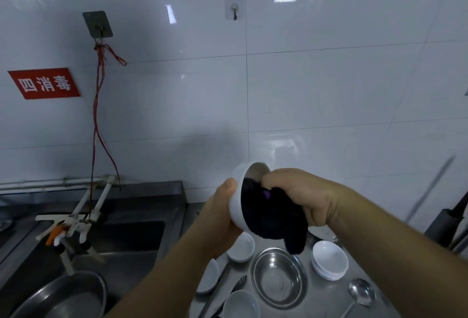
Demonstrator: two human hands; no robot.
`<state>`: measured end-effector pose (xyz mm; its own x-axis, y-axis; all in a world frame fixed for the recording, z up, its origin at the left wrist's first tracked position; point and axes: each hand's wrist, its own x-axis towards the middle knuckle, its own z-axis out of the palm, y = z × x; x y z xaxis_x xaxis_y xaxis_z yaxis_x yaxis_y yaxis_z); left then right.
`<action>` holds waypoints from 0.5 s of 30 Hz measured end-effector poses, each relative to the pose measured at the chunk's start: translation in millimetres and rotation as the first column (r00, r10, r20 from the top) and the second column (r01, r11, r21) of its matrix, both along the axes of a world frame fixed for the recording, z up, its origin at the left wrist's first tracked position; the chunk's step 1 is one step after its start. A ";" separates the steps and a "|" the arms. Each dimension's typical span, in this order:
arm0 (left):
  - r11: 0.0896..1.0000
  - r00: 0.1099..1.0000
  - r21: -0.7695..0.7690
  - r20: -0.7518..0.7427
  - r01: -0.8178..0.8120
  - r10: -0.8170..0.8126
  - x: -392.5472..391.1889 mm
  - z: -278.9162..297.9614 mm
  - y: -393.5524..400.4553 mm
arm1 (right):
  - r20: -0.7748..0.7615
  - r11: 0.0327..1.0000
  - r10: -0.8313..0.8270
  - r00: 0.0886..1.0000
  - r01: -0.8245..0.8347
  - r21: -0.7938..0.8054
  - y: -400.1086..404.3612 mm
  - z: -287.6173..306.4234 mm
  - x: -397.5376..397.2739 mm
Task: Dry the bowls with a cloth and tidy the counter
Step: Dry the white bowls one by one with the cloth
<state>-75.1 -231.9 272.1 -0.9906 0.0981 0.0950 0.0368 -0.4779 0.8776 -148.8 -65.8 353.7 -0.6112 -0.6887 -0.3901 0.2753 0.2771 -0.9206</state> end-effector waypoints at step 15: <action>0.932 0.919 0.006 0.173 -0.362 0.355 -19.6 -5.9 31.4 | -0.069 0.790 -0.549 0.833 0.489 -0.370 -19.7 -27.7 13.7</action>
